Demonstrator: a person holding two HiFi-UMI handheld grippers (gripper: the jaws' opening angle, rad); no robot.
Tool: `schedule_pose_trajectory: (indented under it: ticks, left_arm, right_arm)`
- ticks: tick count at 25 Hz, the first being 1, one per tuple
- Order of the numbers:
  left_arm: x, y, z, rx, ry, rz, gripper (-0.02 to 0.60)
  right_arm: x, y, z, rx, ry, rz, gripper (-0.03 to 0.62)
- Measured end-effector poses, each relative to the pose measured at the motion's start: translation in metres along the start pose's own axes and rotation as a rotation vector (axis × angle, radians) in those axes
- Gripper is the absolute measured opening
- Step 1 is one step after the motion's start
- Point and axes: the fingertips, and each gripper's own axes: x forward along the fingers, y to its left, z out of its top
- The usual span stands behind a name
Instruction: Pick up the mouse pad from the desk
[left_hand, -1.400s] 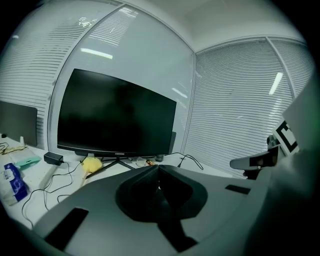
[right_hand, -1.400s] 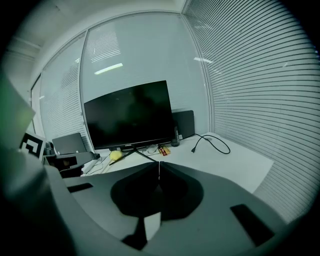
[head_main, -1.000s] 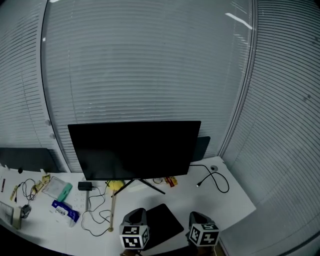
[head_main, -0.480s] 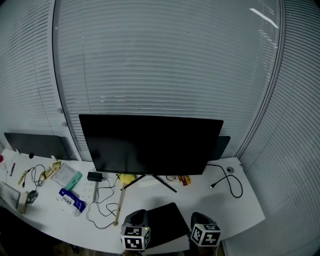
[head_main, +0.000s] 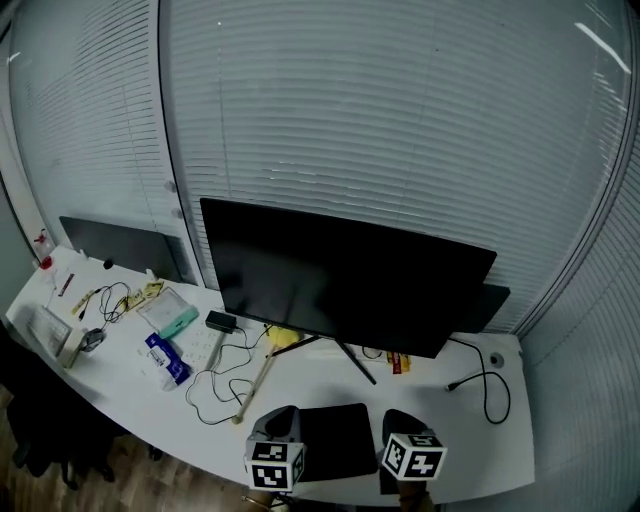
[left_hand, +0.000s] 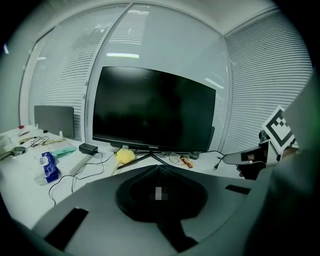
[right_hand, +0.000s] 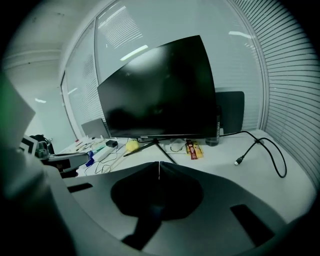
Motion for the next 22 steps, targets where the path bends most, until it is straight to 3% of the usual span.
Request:
schedule_pose_trajectory:
  ticks: [9, 22]
  left_arm:
    - [-0.013, 0.015, -0.009, -0.041, -0.007, 0.088, 0.017]
    - [-0.027, 0.023, -0.037, -0.077, 0.025, 0.135, 0.018]
  right_arm:
    - [0.013, 0.017, -0.003, -0.037, 0.022, 0.081, 0.034]
    - [0.019, 0.022, -0.029, -0.071, 0.091, 0.096, 0.034]
